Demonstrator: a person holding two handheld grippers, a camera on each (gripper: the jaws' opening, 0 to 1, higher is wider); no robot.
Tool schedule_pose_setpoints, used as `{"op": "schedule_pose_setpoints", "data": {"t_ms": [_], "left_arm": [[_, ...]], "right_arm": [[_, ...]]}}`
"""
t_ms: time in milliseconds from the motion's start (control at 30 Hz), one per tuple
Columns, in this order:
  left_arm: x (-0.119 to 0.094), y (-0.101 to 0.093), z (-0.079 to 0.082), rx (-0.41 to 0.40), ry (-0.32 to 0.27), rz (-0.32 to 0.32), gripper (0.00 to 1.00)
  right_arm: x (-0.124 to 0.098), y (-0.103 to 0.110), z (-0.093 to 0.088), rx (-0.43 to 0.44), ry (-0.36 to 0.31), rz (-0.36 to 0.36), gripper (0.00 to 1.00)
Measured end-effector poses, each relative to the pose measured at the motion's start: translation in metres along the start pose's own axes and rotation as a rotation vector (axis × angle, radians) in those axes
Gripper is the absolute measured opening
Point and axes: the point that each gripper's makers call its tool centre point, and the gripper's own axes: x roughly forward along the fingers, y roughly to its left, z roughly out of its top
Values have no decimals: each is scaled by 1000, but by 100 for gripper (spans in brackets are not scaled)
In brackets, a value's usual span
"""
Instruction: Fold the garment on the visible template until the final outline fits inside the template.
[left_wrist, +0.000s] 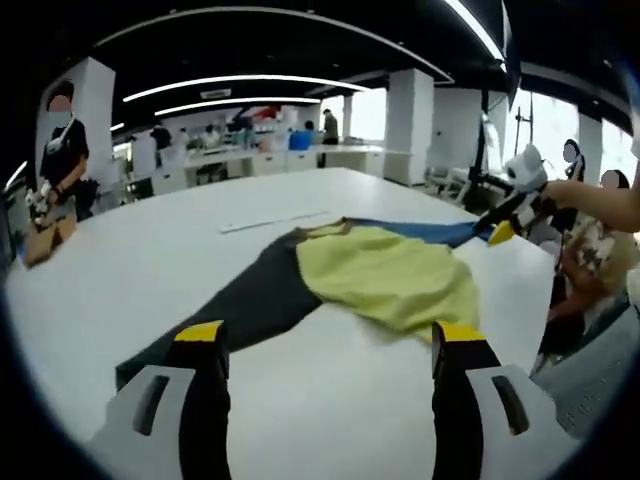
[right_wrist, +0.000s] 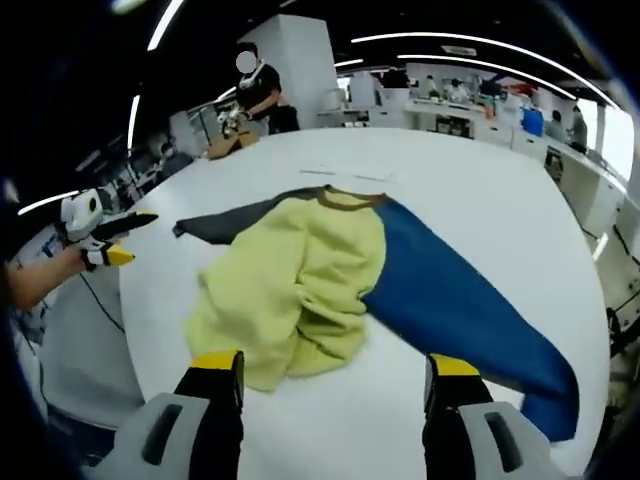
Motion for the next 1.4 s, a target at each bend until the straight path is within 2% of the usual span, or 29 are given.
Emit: {"op": "schedule_pose_setpoints", "data": {"t_ms": [133,233,467,600,767,933,1167,1400], "left_arm": [[8,-22,-5,19,10,-52,75],[14,-33,-10,18,14,-73,73],[29,-61,-35,60,77,-124,61],[36,-77,-48,68,106,-148,54],[48,-96,-54,118,125,-171,45],[58,-103,-58,126,134,-192,39],[68,-105,-63,122,150,-199,30],[75,-105,-65,106,149,-193,24]], "right_arm": [[8,4,-4,11,8,-8,63],[14,3,-8,17,16,-44,57],[29,11,-20,26,39,-92,41],[36,14,-26,41,47,-115,36],[40,11,-32,57,36,-159,31],[43,6,-35,120,13,-195,26],[48,7,-35,144,-6,-229,21],[53,9,-32,118,-10,-261,17]]}}
